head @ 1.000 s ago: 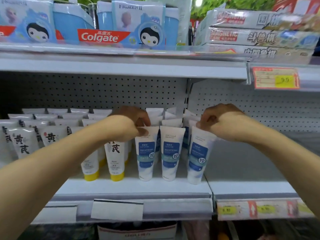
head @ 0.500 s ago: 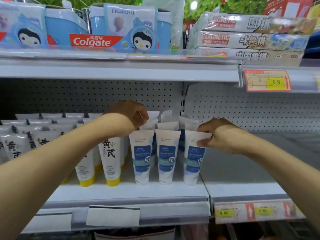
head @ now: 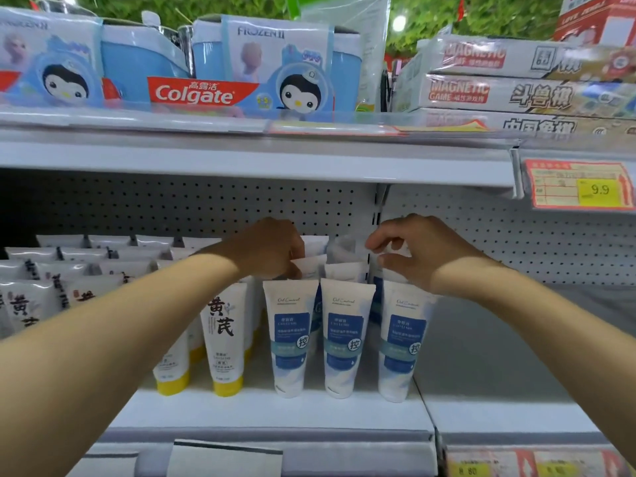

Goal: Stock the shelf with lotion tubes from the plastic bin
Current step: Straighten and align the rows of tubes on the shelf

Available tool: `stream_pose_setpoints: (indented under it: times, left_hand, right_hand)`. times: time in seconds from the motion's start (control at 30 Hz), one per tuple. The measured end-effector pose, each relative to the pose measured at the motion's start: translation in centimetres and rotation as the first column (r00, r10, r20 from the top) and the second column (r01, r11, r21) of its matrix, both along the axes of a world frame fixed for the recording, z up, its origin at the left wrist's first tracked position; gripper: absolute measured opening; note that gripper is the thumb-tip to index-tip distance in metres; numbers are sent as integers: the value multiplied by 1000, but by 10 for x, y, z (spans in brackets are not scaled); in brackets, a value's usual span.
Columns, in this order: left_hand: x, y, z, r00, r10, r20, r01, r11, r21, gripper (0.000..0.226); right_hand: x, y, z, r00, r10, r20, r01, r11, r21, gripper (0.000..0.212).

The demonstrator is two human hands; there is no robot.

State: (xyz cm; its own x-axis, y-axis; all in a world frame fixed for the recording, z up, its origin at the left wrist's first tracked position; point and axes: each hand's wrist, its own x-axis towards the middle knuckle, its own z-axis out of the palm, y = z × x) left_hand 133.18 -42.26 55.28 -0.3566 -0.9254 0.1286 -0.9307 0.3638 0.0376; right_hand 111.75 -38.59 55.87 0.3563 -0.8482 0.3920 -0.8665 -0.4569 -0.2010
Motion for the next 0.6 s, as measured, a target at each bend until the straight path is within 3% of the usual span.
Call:
stream_pose_setpoints:
  times: [0.2,0.4,0.6]
  left_hand:
    - [7,-4,-1,999,-31,22,31,999,-31,19]
    - [18,-4,-1,999,-34,37,35,999,-39,22]
    - [17,-5,0,1000,-22,-15,22,1000,-10,20]
  right_hand:
    - [22,-26,7,981,161,-105,-148,981,124,21]
    - [35,-41,2,967,168,-190,-132,974,186,4]
    - [38,-43,-3,975,147,-167,-118,978,173,10]
